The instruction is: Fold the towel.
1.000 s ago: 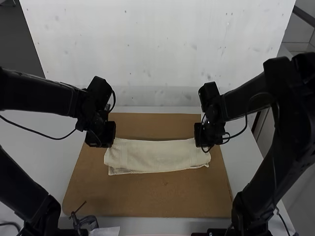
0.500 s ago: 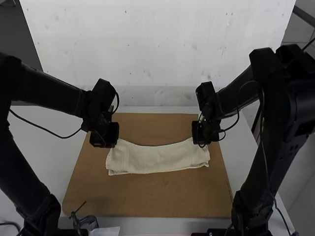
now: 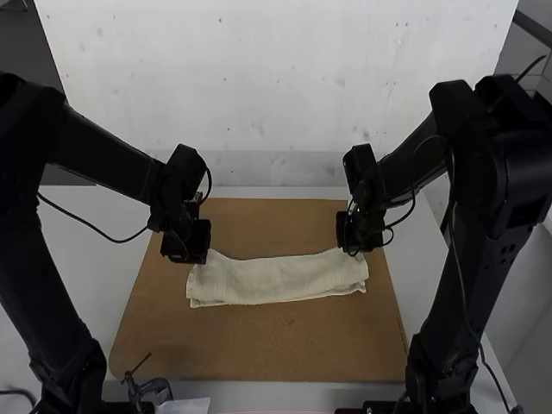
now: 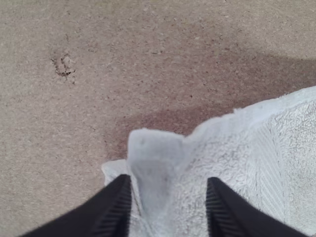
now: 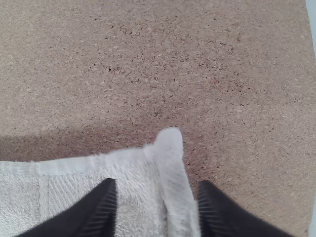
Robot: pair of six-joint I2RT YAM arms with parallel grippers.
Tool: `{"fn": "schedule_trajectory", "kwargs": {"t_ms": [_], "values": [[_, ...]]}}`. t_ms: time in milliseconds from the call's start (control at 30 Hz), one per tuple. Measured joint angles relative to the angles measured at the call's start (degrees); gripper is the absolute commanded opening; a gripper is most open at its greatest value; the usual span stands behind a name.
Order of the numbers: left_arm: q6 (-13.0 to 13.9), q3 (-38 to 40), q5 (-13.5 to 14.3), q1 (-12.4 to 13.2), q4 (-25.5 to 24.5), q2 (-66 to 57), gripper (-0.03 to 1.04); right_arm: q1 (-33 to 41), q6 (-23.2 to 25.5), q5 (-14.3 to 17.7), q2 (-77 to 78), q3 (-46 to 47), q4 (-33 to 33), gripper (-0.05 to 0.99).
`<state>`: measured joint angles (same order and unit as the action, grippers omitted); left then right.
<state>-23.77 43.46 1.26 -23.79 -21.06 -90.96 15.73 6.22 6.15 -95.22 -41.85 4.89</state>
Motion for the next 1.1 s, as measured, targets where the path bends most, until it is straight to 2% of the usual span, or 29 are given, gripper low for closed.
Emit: {"fn": "schedule_trajectory", "kwargs": {"t_ms": [33, 67, 167, 367, 500, 900, 933, 1033, 1100], "values": [[0.1, 0.0, -0.6, 0.6, 0.0, 0.0, 0.9, -0.3, 0.2, -0.4, 0.0, 0.0, 0.6, 0.55], [0.4, 0.0, -1.5, 1.4, 0.1, 0.0, 0.96, -0.6, 0.3, -0.9, 0.0, -0.3, 1.6, 0.6], [1.1, 0.1, -2.8, 4.0, -0.6, 0.6, 1.0, -1.8, 1.4, -2.3, 0.2, -0.8, 4.2, 0.62], [3.9, 0.1, -4.0, 8.2, -3.5, 8.5, 1.0, -3.7, 2.9, -5.5, 5.3, -0.9, 10.8, 0.62], [5.1, 0.1, -4.6, 10.1, -3.8, 14.9, 1.0, -5.2, 3.9, -7.4, 6.4, -0.9, 11.9, 0.62], [5.8, -0.9, -6.3, 10.4, -4.8, 22.8, 1.0, -5.7, 5.6, -9.3, -3.6, -0.9, 11.2, 0.61], [5.7, -1.0, -6.5, 10.6, -4.8, 23.2, 1.0, -5.7, 5.8, -9.4, -4.0, -0.9, 11.1, 0.6], [5.7, -1.0, -7.3, 11.3, -4.8, 23.5, 1.0, -5.6, 6.3, -9.2, -4.9, -1.0, 10.9, 0.33], [5.7, -1.0, -7.6, 11.6, -4.8, 23.6, 1.0, -5.5, 6.7, -9.4, -5.2, -1.0, 10.7, 0.23]]}}
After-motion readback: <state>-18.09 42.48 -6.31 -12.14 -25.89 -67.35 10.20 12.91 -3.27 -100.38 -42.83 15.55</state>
